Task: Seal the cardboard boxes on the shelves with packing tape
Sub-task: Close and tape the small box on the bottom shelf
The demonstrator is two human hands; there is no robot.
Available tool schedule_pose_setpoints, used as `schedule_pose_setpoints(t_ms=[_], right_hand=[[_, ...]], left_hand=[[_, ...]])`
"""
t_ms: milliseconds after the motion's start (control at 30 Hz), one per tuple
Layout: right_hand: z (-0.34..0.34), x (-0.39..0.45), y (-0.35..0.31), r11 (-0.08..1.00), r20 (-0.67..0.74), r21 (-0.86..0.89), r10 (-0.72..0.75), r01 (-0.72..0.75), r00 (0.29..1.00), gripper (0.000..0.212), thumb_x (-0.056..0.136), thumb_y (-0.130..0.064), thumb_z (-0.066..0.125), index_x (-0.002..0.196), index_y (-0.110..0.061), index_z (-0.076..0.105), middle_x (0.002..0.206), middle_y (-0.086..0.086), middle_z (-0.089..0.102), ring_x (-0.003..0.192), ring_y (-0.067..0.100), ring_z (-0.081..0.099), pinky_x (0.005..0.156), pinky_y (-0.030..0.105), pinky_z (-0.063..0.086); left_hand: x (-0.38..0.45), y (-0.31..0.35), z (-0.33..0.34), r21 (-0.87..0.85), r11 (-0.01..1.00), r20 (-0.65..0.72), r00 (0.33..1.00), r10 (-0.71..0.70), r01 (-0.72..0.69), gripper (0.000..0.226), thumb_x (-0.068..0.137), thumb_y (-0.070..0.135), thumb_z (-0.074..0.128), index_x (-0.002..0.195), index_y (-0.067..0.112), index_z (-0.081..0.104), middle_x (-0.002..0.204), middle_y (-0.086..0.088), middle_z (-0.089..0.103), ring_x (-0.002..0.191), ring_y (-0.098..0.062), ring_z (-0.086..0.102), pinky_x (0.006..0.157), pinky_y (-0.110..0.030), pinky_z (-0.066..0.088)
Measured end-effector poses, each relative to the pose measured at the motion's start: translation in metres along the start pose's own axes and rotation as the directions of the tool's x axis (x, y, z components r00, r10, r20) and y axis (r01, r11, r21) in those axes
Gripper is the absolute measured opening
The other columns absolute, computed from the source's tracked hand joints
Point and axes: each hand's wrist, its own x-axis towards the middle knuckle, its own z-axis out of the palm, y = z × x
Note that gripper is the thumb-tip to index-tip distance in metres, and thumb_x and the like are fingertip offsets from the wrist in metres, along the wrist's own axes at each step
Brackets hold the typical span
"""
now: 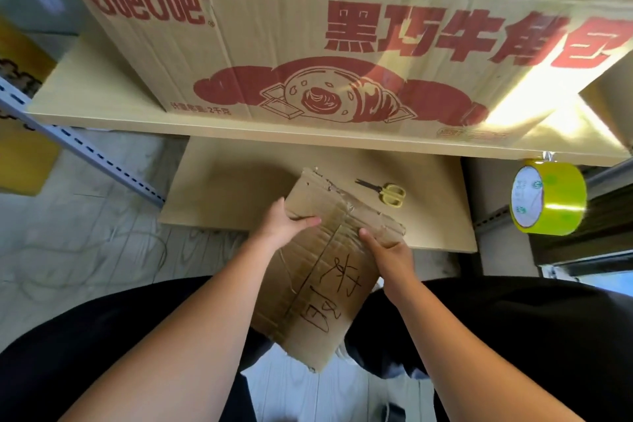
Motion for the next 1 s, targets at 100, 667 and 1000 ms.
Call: schedule_pose_setpoints(t_ms=[100,667,1000], right_hand=[[-0.003,0.006,0.006,0.999,0.022,-0.037,-0.002,0.003,1.0,0.045,0.073,-0.038,0.084,0.112,-0.02,0.069,0.105,-0.002,0.073,0.097,0.016,0.069,0.081,0.03,0.056],[0.032,-0.015,-0.074,0.86,0.219,-0.445,-0.166,0.25,0.962,0.036,0.1,-0.021,0.053,0.136,-0.018,0.053,0.122,0.007,0.066,0.1,0.023,0.064,0.088,0.041,0.056],[-0.075,-0.124,-0.175,0.781,-0.032,-0.579,-0.311,0.236,0.95,0.026,0.087,-0.007,0.047,0.078,-0.006,0.072,0.07,0.007,0.073,0.062,0.023,0.071,0.059,0.03,0.055]], left_hand=[[0.005,-0.002,-0.003,0.026,1.0,0.028,1.0,-0.006,0.005,0.092,0.064,0.06,0.082,0.135,0.013,0.049,0.126,-0.001,0.062,0.115,-0.023,0.058,0.098,-0.038,0.048],[-0.018,-0.023,-0.027,-0.132,0.964,-0.273,0.926,-0.259,0.231,0.057,0.085,0.059,0.064,0.115,0.011,0.061,0.114,-0.012,0.068,0.104,-0.034,0.064,0.089,-0.038,0.054],[-0.088,0.088,-0.018,0.061,0.992,-0.435,0.897,-0.077,0.115,0.036,0.09,0.018,0.053,0.12,0.003,0.062,0.123,-0.018,0.062,0.113,-0.038,0.059,0.084,-0.042,0.053]])
